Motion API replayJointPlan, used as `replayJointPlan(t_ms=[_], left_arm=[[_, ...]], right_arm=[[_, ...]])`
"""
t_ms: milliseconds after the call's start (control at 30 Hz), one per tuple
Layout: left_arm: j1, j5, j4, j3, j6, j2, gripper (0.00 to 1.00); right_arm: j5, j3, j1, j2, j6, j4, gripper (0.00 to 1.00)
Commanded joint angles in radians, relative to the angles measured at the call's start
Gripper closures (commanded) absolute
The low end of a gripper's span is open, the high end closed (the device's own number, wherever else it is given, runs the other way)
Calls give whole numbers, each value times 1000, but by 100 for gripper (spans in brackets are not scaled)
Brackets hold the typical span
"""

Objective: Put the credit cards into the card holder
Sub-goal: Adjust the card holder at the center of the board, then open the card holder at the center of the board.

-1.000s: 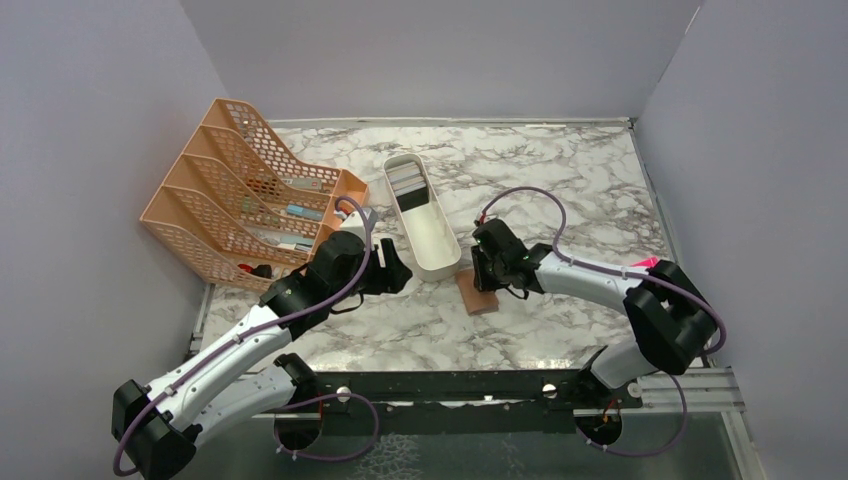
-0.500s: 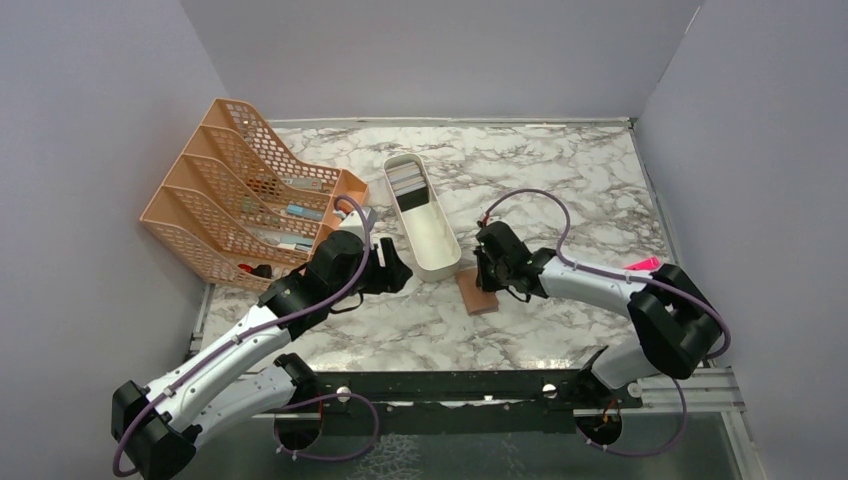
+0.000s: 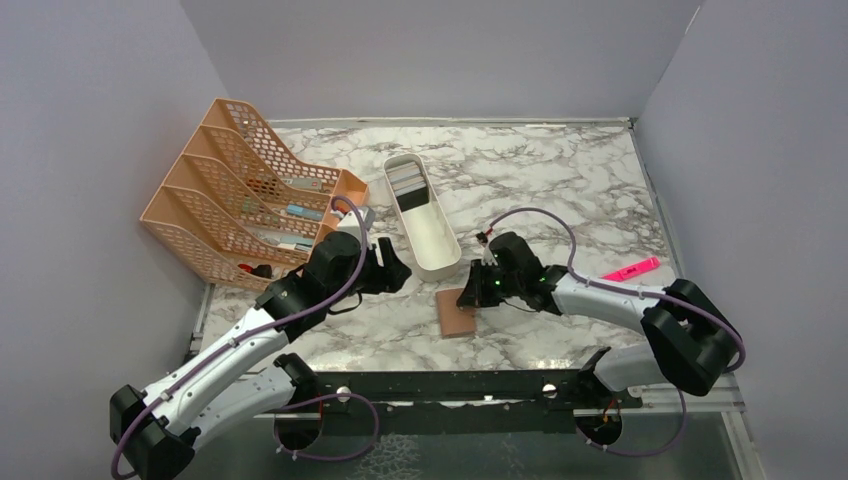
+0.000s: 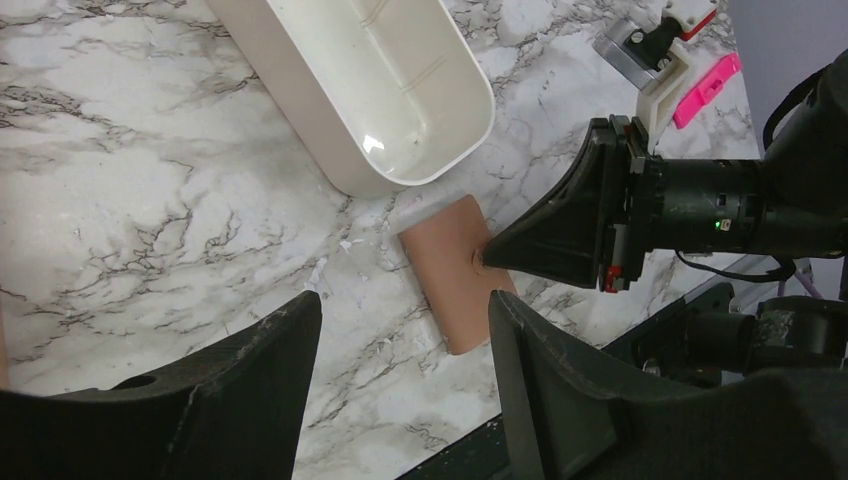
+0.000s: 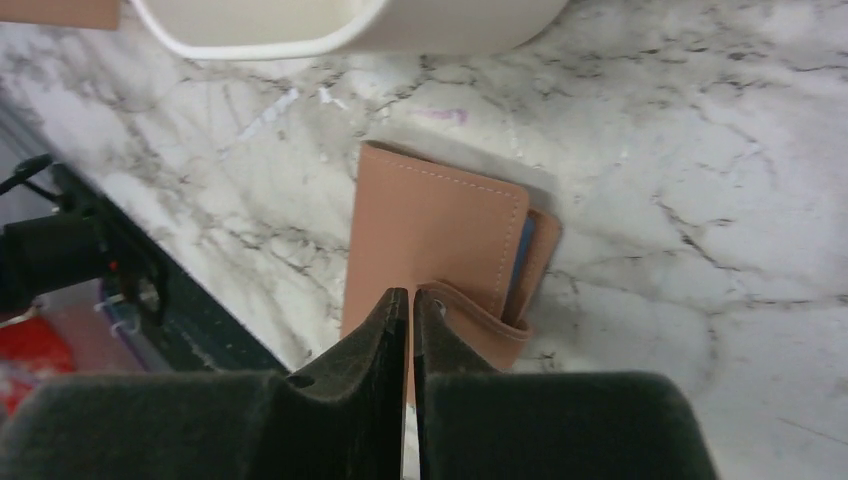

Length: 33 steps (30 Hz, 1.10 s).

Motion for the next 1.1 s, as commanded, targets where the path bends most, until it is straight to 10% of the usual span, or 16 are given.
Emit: replayJointPlan(t_ms=[0, 300, 467, 700, 1067], left_arm=[[3, 20, 15, -13, 7, 22, 37], [2, 183, 171, -102, -28, 114, 39], [2, 145, 166, -98, -23, 109, 36], [2, 105, 156, -90, -30, 92, 36], [3, 69, 112, -82, -18, 61, 35]], right_arm=[[-138, -24, 5, -35, 103, 109, 99], [-45, 27, 8, -41, 75, -20, 99], [210, 120, 98, -52, 70, -239, 66], [422, 229, 211, 53, 86, -368, 51], [538, 254, 273, 222, 92, -426, 55]])
